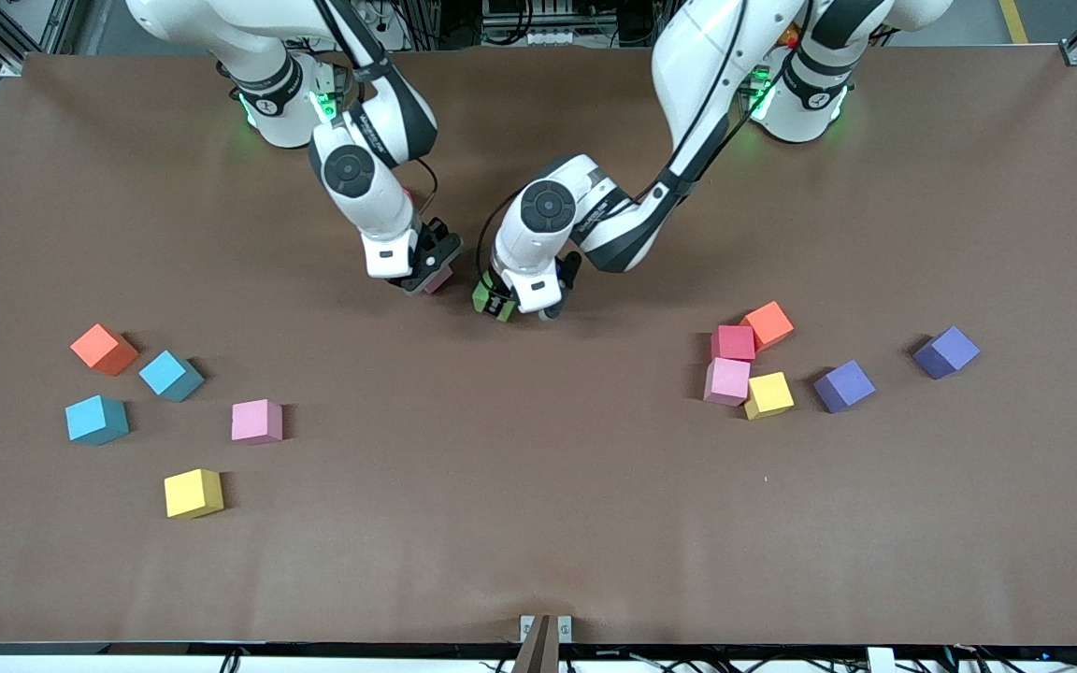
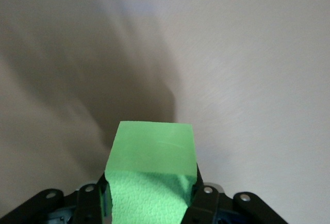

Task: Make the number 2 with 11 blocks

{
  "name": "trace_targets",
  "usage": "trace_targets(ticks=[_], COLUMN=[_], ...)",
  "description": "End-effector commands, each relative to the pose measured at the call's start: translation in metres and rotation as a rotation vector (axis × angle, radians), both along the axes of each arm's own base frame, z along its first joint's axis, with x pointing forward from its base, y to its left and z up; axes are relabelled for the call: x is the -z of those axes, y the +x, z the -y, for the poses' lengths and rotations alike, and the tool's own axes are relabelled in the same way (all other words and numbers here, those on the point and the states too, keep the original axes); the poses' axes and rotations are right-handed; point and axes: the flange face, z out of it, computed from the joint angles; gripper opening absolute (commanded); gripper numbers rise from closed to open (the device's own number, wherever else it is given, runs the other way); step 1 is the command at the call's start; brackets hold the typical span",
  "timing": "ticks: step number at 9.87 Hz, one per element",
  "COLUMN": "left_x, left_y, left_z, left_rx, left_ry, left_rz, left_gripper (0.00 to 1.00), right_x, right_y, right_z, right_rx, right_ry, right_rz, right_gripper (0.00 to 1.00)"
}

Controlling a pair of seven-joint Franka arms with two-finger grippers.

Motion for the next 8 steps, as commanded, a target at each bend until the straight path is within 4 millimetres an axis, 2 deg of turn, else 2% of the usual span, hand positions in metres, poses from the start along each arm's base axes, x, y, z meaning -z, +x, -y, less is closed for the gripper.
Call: trace_targets(ticks=[1,4,6,8], left_x=[-0.037,-0.078,-0.107,-0.133], left_y=[0.030,0.085,0.118,0.140], left_z=[-0.035,-0.088,-0.142,-0.197], left_rx=[0.017,0.094,0.189,0.242], left_ry=[0.062,0.102,0.146,0.198], left_rz=[0.075,0.191,0.202,0.169], left_gripper=[0.00,0.00,0.00,0.00], right_x=[-0.046,-0.072,-0.079,-0.088], right_y=[0.019,0.030,0.032,0.021], right_z=[0.001,0.000,-0.010,-0.027], right_rx=[-0.019,-0.035,-0.064,-0.119], right_ry=[0.046,0.067,0.078,0.091], right_rz=[-0.009,0.004,0.022,0.037], right_gripper=[0.24,0.24,0.24,0.25])
